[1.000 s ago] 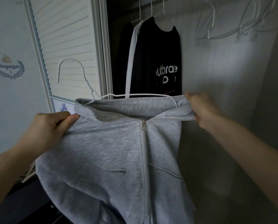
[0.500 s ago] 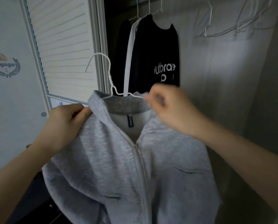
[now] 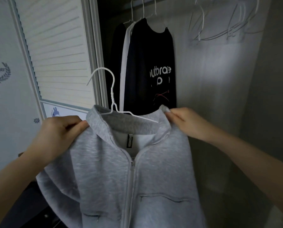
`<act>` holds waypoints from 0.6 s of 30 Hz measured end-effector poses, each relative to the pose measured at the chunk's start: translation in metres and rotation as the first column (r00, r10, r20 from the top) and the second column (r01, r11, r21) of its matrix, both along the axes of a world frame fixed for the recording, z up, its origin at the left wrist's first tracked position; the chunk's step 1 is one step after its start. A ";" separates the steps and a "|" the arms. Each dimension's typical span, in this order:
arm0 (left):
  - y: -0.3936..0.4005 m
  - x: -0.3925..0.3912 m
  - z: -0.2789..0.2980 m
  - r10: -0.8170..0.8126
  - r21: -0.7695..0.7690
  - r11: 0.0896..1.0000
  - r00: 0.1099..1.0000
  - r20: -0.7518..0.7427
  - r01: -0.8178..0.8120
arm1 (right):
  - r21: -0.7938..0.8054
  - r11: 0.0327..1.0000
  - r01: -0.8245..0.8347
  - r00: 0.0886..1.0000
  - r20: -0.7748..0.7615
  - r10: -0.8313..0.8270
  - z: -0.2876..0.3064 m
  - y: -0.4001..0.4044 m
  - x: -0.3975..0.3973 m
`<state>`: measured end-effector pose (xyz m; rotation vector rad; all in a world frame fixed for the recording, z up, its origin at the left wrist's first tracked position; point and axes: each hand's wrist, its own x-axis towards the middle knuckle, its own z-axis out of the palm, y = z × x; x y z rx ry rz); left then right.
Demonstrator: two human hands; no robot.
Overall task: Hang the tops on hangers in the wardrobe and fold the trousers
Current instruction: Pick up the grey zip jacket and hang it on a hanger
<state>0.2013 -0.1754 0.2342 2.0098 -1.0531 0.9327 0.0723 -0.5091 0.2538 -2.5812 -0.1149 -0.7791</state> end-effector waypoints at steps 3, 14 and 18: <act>-0.008 -0.004 0.003 -0.050 0.157 0.987 0.997 0.056 0.040 | 0.029 0.999 -0.025 0.997 0.069 0.023 0.011 0.011 0.000; -0.005 0.004 0.006 -0.065 -0.019 0.998 0.966 -0.251 0.062 | 0.332 0.935 -0.120 0.991 -0.007 0.130 -0.001 0.016 -0.001; -0.002 0.024 0.022 -0.053 0.025 0.998 0.966 -0.252 0.061 | 0.437 0.897 -0.068 0.997 0.055 0.049 0.027 0.002 -0.006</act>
